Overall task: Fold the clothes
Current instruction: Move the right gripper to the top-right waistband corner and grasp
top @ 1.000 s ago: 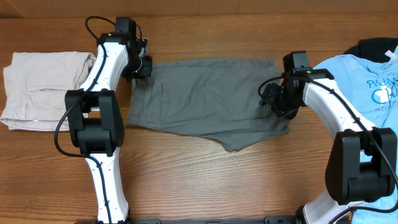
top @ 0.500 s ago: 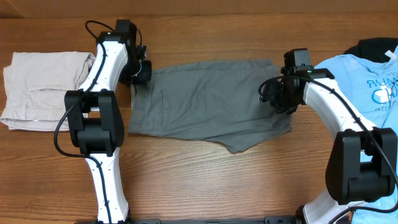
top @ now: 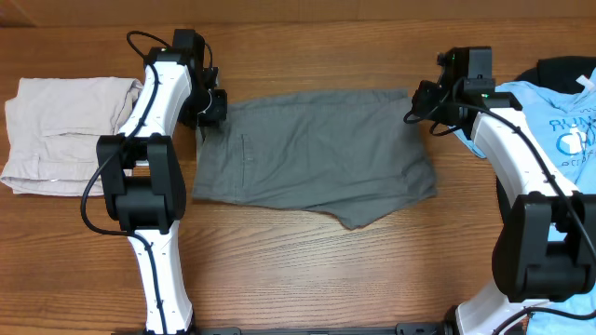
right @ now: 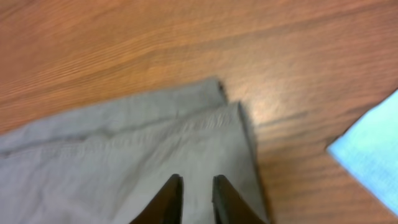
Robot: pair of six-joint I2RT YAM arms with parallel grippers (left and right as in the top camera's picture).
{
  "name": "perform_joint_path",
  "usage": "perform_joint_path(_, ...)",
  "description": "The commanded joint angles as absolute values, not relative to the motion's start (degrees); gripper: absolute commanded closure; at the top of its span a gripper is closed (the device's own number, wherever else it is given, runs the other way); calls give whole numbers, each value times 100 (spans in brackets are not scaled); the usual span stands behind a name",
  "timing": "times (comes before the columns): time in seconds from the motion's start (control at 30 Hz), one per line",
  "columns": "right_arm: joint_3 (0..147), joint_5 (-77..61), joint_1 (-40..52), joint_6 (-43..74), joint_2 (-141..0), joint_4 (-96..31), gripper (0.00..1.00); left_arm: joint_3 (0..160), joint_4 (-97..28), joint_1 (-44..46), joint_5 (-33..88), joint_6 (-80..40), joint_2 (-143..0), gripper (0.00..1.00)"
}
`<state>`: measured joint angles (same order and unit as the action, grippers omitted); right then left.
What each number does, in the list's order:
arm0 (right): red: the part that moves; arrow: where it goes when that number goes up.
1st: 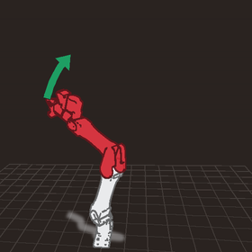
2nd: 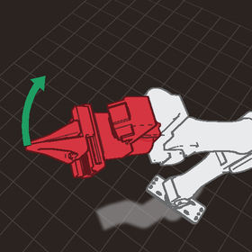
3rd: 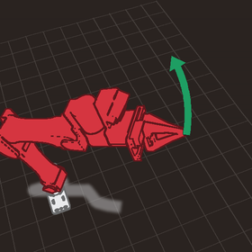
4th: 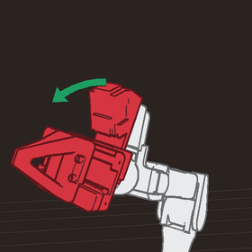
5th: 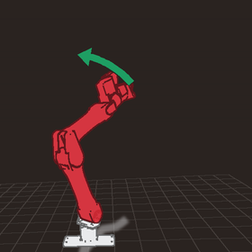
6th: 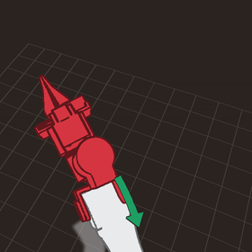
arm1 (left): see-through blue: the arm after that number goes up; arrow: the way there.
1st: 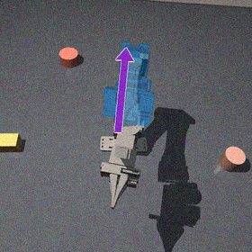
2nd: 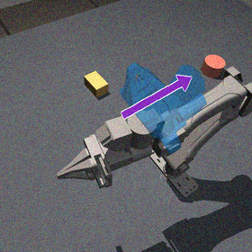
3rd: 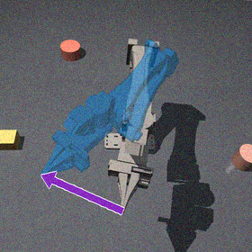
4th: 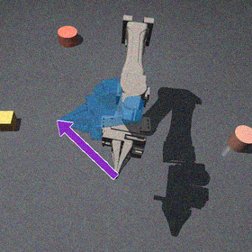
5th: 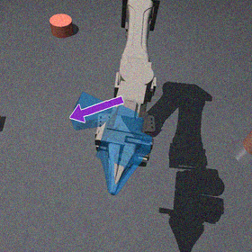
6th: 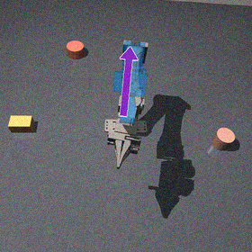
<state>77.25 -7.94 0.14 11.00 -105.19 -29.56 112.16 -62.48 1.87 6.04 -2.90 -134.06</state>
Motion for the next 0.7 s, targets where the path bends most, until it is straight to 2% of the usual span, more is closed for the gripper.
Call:
perform_joint_path(0.0,7861,-443,-49,561,-10796,-2703,83,11330,-6217,226,709,-342,-13432,91)
perform_joint_path(0.3,7861,-1229,-303,-307,-11719,-1826,82,11330,-6204,226,707,-340,-13432,89)
perform_joint_path(0.4,7859,-1240,-351,-305,-11920,-1675,77,11330,-6191,226,707,-342,-13432,88)
perform_joint_path(0.5,7859,-1350,-351,-305,-12055,-1511,62,11330,-6149,226,709,-342,-13432,87)
perform_joint_path(0.67,7856,-1651,-355,-305,-12068,-1280,60,11330,-6147,226,709,-342,-13432,87)
